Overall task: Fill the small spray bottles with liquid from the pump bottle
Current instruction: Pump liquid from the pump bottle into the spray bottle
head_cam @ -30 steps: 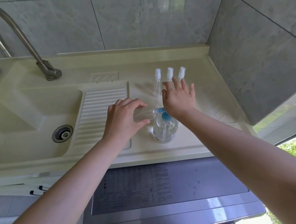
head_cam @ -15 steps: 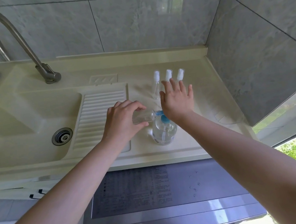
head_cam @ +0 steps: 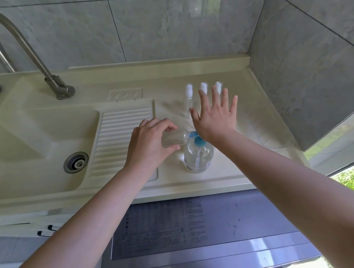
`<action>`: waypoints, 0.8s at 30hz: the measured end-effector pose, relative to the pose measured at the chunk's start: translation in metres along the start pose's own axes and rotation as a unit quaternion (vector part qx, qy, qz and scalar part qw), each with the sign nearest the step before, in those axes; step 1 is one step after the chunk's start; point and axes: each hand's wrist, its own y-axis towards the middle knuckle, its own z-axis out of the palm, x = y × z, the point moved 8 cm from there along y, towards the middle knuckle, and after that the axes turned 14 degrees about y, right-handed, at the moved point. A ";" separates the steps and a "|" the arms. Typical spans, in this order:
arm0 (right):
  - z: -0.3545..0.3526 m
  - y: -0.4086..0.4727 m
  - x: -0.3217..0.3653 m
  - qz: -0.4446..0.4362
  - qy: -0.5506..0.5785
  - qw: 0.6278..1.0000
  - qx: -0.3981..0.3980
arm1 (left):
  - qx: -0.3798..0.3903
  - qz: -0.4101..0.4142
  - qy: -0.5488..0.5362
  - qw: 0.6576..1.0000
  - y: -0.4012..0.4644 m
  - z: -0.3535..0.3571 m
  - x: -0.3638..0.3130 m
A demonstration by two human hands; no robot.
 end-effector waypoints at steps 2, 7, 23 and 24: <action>0.006 0.000 -0.004 0.015 0.010 1.000 0.025 | 0.005 0.000 -0.002 1.000 0.000 0.001 0.000; 0.003 -0.001 0.001 -0.009 0.005 1.000 0.006 | 0.012 0.000 0.000 1.000 -0.001 0.001 -0.001; 0.003 0.004 -0.001 0.012 0.002 0.999 0.043 | 0.017 -0.007 -0.006 1.000 -0.001 0.003 0.000; 0.007 0.004 -0.005 0.031 0.023 0.998 0.057 | 0.018 -0.008 -0.007 1.000 -0.001 0.004 0.000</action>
